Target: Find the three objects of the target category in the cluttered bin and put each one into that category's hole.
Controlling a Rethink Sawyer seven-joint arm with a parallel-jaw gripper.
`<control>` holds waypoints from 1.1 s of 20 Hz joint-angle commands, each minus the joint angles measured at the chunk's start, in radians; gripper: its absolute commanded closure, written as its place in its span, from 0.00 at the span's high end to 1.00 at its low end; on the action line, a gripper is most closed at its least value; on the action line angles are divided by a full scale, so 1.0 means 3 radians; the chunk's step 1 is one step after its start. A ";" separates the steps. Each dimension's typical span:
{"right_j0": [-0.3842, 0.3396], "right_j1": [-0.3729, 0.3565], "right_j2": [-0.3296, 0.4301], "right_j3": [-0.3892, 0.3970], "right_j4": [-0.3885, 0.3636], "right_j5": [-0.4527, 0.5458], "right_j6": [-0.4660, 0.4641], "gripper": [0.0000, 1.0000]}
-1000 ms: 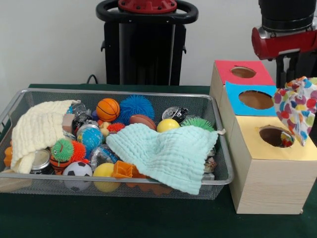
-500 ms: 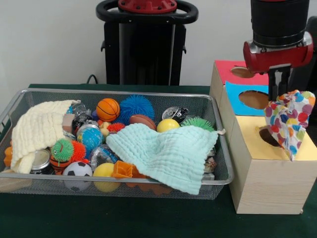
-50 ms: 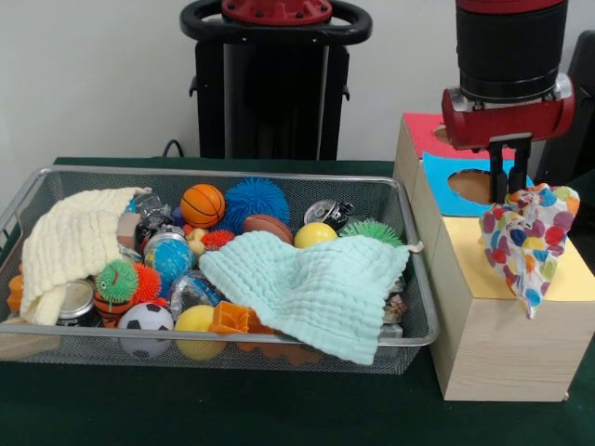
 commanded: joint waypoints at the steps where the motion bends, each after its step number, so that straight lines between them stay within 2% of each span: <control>1: 0.0016 0.0118 -0.0194 -0.0174 -0.0360 0.0136 -0.0103 0.00; 3: 0.0019 0.0112 -0.0184 -0.0113 -0.0395 0.0173 -0.0137 0.00; 7: 0.0043 0.0020 -0.0132 0.0183 -0.0349 0.0082 -0.0009 0.00; 14: 0.0126 0.0141 -0.0098 0.0255 -0.0369 -0.0090 0.0109 0.00; 18: 0.0144 0.0107 -0.0108 0.0387 -0.0351 -0.0185 0.0175 0.00; 22: 0.0159 0.0148 -0.0143 0.0397 -0.0374 -0.0307 0.0232 0.00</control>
